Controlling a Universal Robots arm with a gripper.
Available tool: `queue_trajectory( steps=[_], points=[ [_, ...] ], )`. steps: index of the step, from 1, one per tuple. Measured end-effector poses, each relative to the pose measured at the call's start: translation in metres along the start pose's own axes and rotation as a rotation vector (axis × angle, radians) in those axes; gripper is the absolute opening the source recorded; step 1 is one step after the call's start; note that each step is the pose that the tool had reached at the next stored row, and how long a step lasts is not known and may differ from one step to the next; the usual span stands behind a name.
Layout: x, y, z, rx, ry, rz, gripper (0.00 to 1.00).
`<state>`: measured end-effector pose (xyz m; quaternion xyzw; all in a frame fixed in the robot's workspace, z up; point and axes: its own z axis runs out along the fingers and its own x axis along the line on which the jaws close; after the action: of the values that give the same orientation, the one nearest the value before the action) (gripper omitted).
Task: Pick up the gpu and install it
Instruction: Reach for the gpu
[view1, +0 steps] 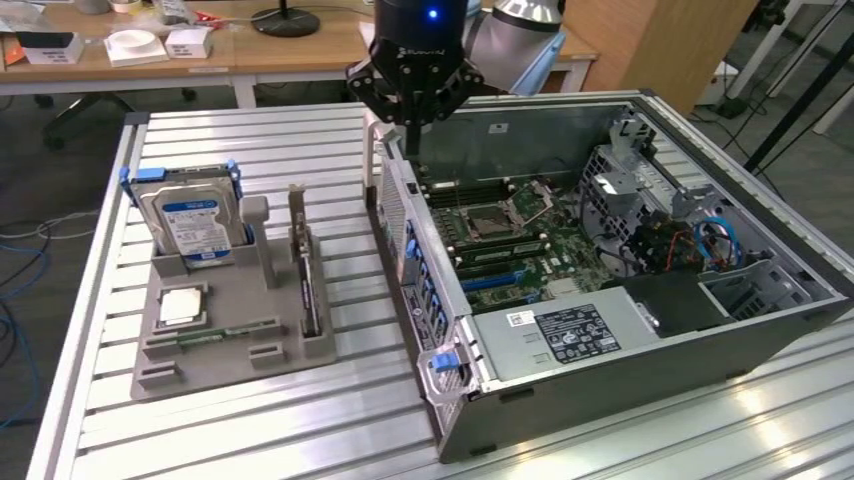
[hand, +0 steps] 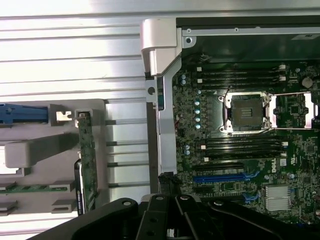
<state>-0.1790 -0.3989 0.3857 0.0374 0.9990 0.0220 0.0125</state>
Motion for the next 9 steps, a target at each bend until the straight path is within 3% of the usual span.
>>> queue_trajectory(
  steps=[9],
  points=[
    [0.0029, -0.0002, 0.0005, 0.0001, 0.0, 0.0, 0.11]
  ],
)
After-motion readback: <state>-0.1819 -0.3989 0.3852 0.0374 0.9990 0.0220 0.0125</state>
